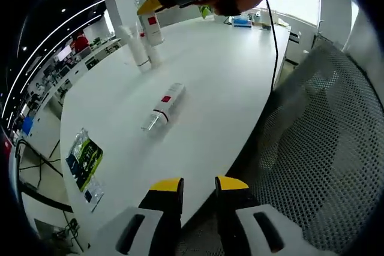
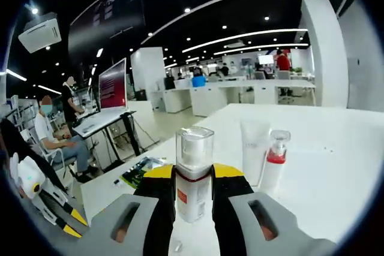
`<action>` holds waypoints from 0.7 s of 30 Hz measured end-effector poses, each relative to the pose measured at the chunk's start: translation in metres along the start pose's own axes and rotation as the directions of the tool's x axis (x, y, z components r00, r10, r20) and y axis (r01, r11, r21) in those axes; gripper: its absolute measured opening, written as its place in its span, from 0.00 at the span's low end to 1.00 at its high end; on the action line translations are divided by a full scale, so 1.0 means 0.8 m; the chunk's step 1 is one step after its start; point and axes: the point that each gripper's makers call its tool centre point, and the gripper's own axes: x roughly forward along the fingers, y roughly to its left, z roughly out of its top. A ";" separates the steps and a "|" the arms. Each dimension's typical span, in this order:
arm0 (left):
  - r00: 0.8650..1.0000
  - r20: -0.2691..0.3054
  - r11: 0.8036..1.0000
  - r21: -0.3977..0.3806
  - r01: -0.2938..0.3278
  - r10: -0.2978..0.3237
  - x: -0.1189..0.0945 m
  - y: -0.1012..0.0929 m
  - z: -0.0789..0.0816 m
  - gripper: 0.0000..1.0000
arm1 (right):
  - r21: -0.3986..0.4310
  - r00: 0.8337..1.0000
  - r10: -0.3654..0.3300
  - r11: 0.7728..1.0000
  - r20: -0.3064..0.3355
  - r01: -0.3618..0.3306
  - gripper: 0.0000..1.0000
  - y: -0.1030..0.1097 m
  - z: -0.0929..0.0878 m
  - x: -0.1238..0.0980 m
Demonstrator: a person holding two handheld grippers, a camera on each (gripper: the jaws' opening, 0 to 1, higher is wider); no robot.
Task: Arrange the skincare products in the storage area until every visible bottle or jar stands upright without overlapping.
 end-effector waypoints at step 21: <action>0.999 -0.014 0.999 0.012 0.045 -0.045 0.005 -0.010 -0.004 0.18 | -0.063 0.997 -0.048 0.997 -0.068 0.043 0.19 -0.068 -0.072 0.068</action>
